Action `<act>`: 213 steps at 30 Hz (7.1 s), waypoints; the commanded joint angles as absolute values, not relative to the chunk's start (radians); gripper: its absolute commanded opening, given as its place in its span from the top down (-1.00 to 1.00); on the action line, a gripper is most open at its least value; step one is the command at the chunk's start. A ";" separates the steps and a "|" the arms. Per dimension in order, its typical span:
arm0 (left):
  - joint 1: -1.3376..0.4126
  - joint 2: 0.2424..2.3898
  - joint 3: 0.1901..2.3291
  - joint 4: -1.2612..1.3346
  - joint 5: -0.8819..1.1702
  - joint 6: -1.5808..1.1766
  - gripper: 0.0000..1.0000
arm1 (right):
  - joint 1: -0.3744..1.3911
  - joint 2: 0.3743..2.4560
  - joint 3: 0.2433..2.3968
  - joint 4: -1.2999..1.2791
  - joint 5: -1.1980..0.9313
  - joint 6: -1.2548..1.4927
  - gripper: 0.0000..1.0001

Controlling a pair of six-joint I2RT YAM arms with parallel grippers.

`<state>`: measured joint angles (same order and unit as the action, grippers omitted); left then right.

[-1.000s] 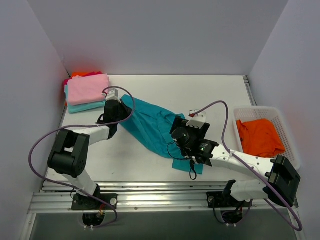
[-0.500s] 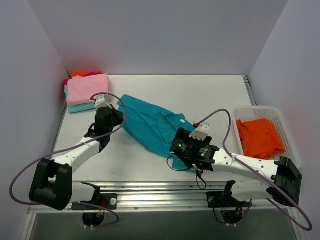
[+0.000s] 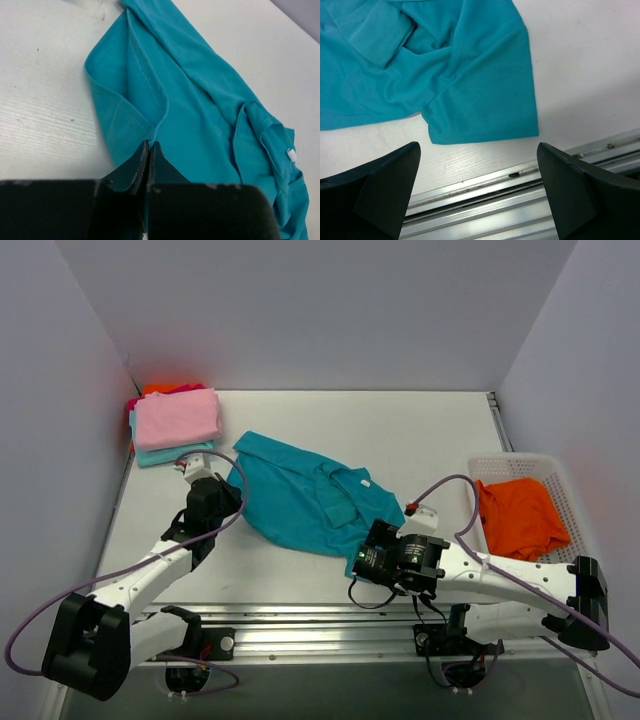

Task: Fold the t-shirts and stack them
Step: Flatten out the tshirt

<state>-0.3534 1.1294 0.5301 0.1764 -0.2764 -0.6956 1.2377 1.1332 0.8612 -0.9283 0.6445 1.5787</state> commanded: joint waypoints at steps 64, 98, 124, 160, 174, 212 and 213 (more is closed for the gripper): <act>-0.345 1.201 0.492 0.298 -0.261 -0.666 0.95 | 0.635 1.608 0.595 -0.459 0.011 1.123 1.00; -0.601 0.627 1.148 -0.575 -0.598 -0.540 0.95 | 0.865 0.727 1.190 -0.391 0.847 0.826 1.00; -0.066 0.562 1.836 -0.608 0.302 -0.520 0.95 | 0.755 0.611 1.365 0.370 -0.225 0.313 1.00; -0.005 1.961 1.435 0.054 0.078 -0.617 0.43 | 0.221 2.334 1.895 0.102 0.067 0.630 -0.27; -0.026 1.795 1.539 0.123 0.009 -0.595 -0.88 | 0.221 2.044 1.746 0.297 0.221 0.555 -0.99; -0.353 1.713 0.974 0.408 -0.103 -0.588 -0.86 | 0.314 2.453 1.973 0.284 -0.078 0.732 -0.55; -0.353 1.721 0.973 0.416 -0.101 -0.588 -0.86 | 0.316 2.442 1.944 0.285 -0.075 0.736 -0.55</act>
